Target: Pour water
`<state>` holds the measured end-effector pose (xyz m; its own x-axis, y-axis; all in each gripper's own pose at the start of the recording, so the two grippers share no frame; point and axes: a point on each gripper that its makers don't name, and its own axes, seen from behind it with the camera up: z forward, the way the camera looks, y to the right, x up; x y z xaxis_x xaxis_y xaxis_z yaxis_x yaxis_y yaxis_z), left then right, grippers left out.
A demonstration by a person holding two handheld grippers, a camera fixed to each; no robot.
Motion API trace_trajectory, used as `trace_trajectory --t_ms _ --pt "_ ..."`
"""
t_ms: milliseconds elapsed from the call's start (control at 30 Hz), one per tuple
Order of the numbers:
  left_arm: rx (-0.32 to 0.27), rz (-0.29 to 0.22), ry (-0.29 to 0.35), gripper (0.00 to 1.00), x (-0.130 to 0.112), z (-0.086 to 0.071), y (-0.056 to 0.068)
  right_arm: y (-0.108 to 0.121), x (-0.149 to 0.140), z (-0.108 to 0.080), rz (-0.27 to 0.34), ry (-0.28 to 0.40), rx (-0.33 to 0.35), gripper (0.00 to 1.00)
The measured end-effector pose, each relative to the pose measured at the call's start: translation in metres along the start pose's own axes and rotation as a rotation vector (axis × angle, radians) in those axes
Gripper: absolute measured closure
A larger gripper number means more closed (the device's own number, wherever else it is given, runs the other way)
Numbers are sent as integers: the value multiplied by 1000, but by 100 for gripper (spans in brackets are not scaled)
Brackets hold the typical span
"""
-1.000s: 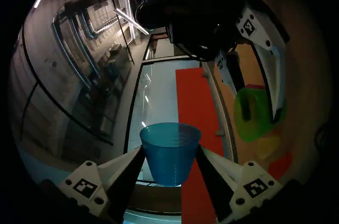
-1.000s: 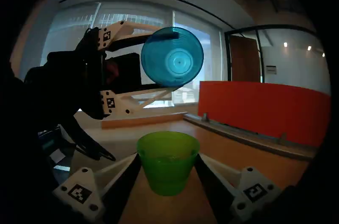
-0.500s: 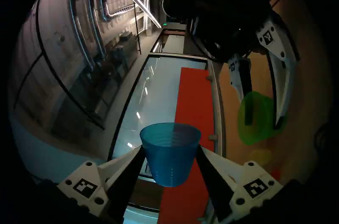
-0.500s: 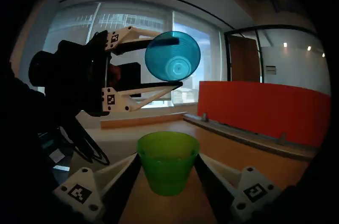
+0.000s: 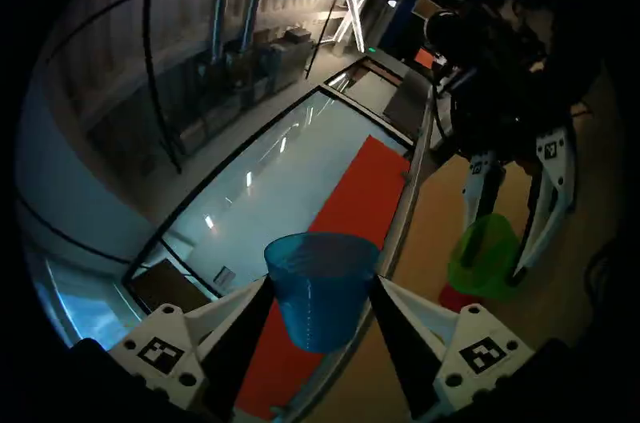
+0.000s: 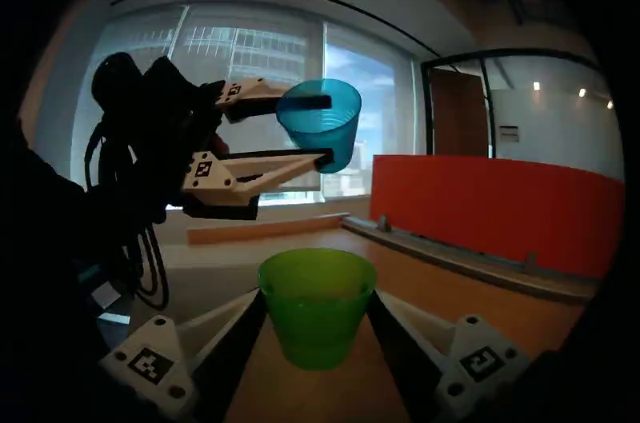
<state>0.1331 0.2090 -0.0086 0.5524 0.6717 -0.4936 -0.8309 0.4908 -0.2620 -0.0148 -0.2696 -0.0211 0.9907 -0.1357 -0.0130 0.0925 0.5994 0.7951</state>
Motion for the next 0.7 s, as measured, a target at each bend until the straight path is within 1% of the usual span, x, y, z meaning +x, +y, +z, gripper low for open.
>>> trace_trajectory --t_ms 133,367,467,567,700 --pt "-12 -141 -3 18 -3 -1 -1 2 4 -1 -3 7 -7 12" --pt "-27 -351 -17 18 -12 0 -2 2 9 -4 -7 16 -14 13" --pt "-31 -433 -22 17 -16 -1 -2 3 9 -5 -7 16 -18 13" --pt "-46 -504 -26 18 -19 -3 0 4 11 -6 -6 17 -21 12" --pt "-65 -603 -9 18 -16 -4 0 5 11 -8 -8 21 -27 13"
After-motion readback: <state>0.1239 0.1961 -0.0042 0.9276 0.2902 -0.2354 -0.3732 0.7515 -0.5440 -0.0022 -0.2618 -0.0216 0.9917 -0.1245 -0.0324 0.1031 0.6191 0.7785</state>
